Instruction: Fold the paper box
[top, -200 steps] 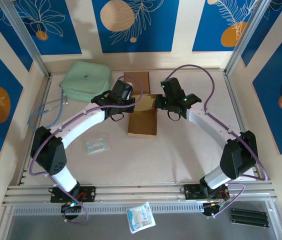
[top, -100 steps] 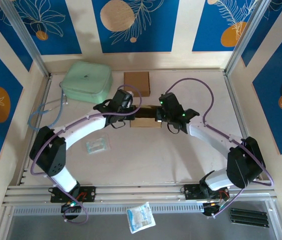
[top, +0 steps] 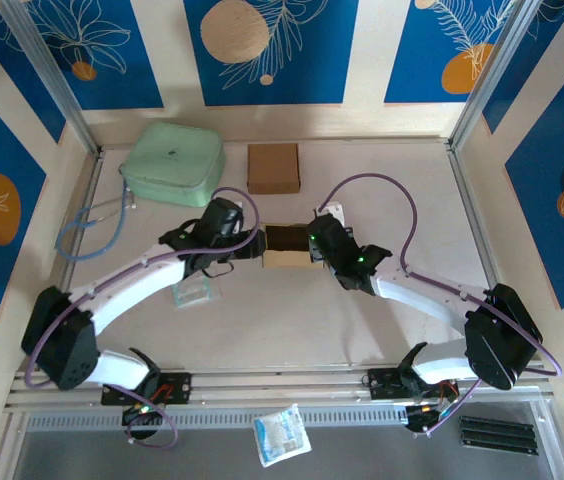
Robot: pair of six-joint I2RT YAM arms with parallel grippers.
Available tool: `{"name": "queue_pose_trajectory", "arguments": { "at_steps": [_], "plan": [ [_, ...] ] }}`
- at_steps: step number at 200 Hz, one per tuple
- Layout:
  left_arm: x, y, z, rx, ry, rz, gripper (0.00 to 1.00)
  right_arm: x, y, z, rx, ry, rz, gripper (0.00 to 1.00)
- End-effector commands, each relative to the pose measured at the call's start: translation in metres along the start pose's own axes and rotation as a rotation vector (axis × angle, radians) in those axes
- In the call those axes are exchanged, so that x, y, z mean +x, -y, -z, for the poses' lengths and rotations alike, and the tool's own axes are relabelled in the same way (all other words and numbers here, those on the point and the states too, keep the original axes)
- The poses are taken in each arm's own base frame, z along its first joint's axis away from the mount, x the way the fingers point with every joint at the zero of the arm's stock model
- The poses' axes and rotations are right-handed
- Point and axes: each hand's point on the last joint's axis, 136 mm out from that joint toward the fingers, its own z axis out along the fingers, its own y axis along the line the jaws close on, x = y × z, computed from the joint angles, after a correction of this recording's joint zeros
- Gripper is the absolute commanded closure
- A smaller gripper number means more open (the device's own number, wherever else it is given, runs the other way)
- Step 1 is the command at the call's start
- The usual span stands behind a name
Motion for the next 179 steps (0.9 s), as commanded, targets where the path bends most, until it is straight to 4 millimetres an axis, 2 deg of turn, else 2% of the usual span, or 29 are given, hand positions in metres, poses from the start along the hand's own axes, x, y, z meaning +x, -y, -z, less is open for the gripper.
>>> {"name": "queue_pose_trajectory", "arguments": {
  "at_steps": [1, 36, 64, 95, 109, 130, 146, 158, 179],
  "plan": [
    [-0.001, 0.007, 0.024, 0.062, 0.051, -0.001, 0.29, 0.002, 0.010, 0.001, 0.067, 0.029, 0.048, 1.00],
    [-0.016, 0.004, 0.059, 0.076, 0.173, 0.009, 0.24, 0.012, -0.002, 0.005, 0.037, 0.047, 0.082, 1.00],
    [-0.038, 0.007, 0.066, 0.042, 0.187, 0.019, 0.22, 0.025, -0.011, 0.008, 0.005, 0.050, 0.107, 0.95],
    [-0.061, 0.009, 0.051, 0.040, 0.173, 0.020, 0.21, 0.036, -0.017, 0.015, -0.030, 0.034, 0.111, 0.88],
    [-0.065, 0.010, 0.039, 0.041, 0.131, 0.019, 0.21, 0.038, -0.019, 0.021, -0.052, 0.030, 0.099, 0.83],
    [-0.064, 0.011, 0.020, 0.049, 0.089, 0.010, 0.21, 0.040, -0.023, 0.035, -0.122, 0.018, 0.087, 0.68],
    [-0.060, 0.015, 0.009, 0.074, 0.058, 0.006, 0.20, 0.040, -0.026, 0.049, -0.191, 0.012, 0.073, 0.61],
    [-0.058, 0.021, 0.002, 0.107, 0.032, 0.002, 0.20, 0.040, -0.023, 0.059, -0.222, 0.013, 0.054, 0.47],
    [-0.049, 0.024, -0.012, 0.121, -0.024, 0.000, 0.19, 0.036, -0.018, 0.081, -0.280, 0.026, 0.030, 0.32]
  ]
}}
